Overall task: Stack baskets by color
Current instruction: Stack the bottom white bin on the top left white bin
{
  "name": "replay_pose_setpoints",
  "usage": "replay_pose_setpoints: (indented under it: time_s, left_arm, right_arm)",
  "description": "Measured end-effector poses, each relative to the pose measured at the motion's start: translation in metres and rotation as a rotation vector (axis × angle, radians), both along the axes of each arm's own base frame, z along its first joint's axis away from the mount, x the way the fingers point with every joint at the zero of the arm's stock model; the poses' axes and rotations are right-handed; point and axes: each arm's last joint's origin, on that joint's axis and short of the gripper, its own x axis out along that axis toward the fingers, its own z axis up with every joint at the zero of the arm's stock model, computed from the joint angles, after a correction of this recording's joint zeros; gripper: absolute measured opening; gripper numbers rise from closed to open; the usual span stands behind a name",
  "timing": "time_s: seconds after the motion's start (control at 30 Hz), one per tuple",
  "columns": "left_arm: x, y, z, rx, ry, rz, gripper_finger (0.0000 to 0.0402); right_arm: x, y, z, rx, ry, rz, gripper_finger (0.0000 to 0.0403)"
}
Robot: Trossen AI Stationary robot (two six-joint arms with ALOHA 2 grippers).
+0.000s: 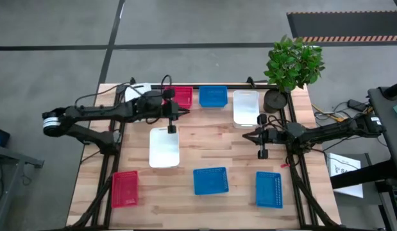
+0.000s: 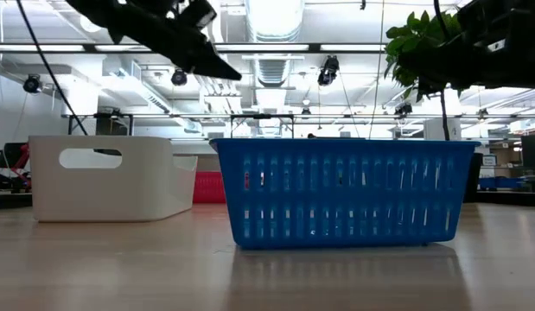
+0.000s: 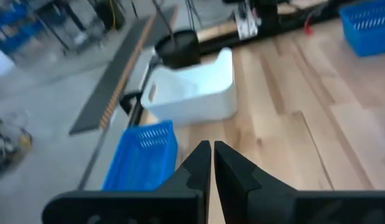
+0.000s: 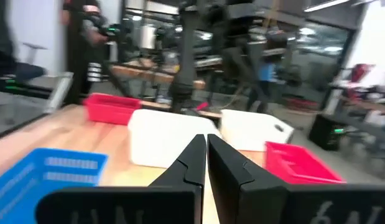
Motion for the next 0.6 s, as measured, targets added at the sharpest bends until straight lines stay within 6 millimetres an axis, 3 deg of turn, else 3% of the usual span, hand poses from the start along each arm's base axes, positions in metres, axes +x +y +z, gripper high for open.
replay_pose_setpoints:
  time_s: [0.13, 0.23, 0.33, 0.47, 0.6]
  left_arm:
    - [-0.004, -0.002, 0.001, -0.001, -0.083, 0.006, 0.0004]
    - [-0.005, -0.007, 0.006, -0.191, -0.157, 0.048, 0.0004]
    - [-0.002, -0.015, 0.012, -0.320, -0.233, 0.069, 0.0002]
    - [0.001, -0.025, 0.016, -0.330, -0.269, 0.021, 0.0001]
    - [0.002, -0.042, 0.007, -0.290, -0.166, -0.047, 0.0000]
  right_arm:
    - [-0.001, -0.008, 0.000, 0.078, -0.005, -0.275, 0.0009]
    - [-0.002, -0.012, -0.001, 0.267, -0.042, -0.419, 0.0009]
    - [-0.001, -0.012, 0.001, 0.325, -0.067, -0.404, 0.0009]
    - [-0.001, -0.012, 0.004, 0.145, -0.044, -0.408, 0.0009]
    - [0.001, -0.008, 0.005, 0.045, -0.025, -0.271, 0.0009]
